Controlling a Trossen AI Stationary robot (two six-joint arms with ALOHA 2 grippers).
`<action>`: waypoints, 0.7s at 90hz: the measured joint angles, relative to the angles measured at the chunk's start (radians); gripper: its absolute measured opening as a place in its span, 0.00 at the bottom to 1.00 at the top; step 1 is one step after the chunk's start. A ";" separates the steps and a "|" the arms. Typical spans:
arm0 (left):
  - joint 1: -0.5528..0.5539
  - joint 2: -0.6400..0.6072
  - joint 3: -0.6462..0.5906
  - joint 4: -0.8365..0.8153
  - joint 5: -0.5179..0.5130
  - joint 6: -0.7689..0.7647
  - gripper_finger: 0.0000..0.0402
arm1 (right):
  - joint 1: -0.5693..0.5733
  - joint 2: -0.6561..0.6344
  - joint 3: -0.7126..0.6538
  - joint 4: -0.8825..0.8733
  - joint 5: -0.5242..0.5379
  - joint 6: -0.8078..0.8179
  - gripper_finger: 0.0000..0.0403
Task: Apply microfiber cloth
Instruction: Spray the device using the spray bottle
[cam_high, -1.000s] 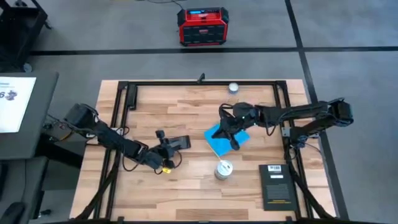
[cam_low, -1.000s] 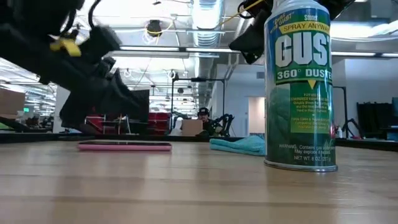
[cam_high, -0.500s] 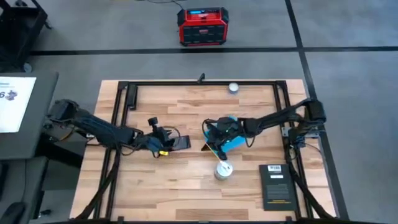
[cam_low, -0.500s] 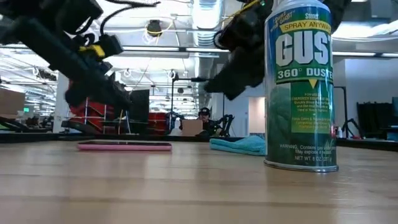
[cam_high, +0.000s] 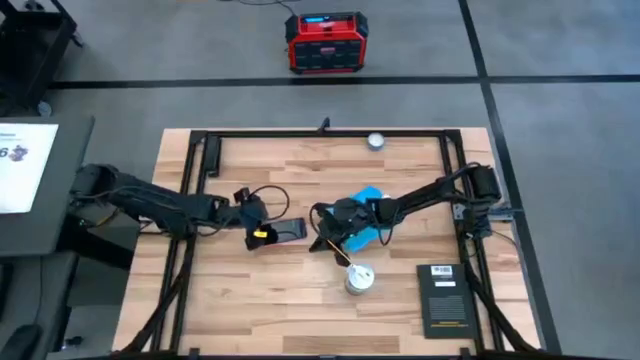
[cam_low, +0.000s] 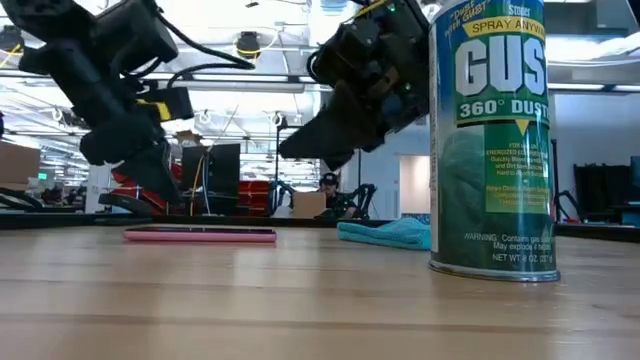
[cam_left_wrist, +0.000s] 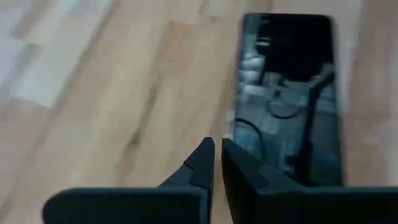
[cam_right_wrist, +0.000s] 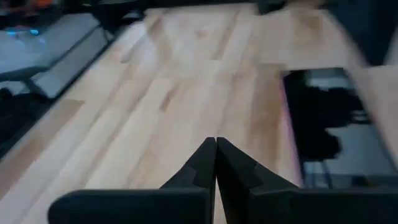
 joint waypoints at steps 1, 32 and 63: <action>0.000 0.005 0.000 0.001 0.002 -0.002 0.03 | -0.001 0.000 0.000 -0.003 0.006 -0.002 0.00; 0.000 0.171 0.005 0.077 -0.030 -0.034 0.13 | -0.001 0.065 -0.001 -0.025 0.061 0.016 0.00; 0.002 0.074 0.006 0.053 -0.020 0.015 0.19 | 0.012 0.100 -0.002 0.015 0.059 0.047 0.00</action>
